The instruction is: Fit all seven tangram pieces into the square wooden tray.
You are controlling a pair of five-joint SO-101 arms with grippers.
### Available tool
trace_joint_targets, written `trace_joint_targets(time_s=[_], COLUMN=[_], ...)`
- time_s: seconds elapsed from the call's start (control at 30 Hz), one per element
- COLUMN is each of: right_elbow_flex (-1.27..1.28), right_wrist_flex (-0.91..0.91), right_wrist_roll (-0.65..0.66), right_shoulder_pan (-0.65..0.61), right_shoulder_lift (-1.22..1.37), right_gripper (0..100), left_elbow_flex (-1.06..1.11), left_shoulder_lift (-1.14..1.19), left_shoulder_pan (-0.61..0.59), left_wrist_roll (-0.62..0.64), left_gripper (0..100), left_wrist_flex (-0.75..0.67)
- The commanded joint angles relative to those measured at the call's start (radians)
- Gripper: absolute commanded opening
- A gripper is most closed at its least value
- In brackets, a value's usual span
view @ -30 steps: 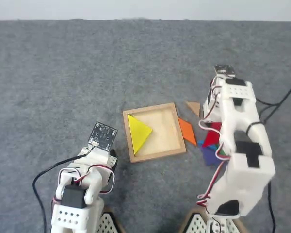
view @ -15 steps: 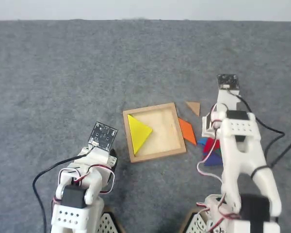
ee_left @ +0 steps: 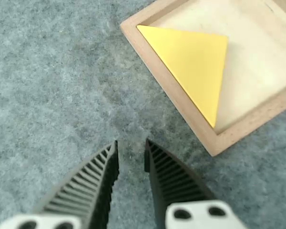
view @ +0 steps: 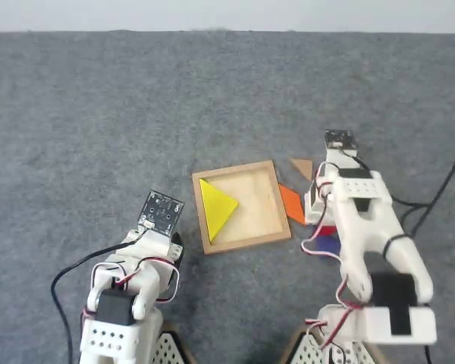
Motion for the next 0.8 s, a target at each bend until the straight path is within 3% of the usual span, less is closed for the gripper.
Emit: trace_joint_targets(time_s=[0.0,0.33,0.77], right_elbow_flex=[-0.117,-0.233,-0.405], right_wrist_flex=[0.05,0.059,0.097], right_wrist_roll=[-0.014,-0.015,0.037], right_shoulder_pan=[0.031,0.105,0.099], right_shoulder_lift=[0.105,0.193,0.203], right_gripper=[31.9,17.3,16.6], left_elbow_flex=[-0.007,-0.007,-0.007], left_shoulder_lift=[-0.002,-0.002,-0.002], left_shoulder_pan=[0.002,0.002,0.002], left_wrist_roll=[0.006,0.006,0.006], left_gripper=[9,9,9], left_wrist_flex=[0.005,0.005,0.005])
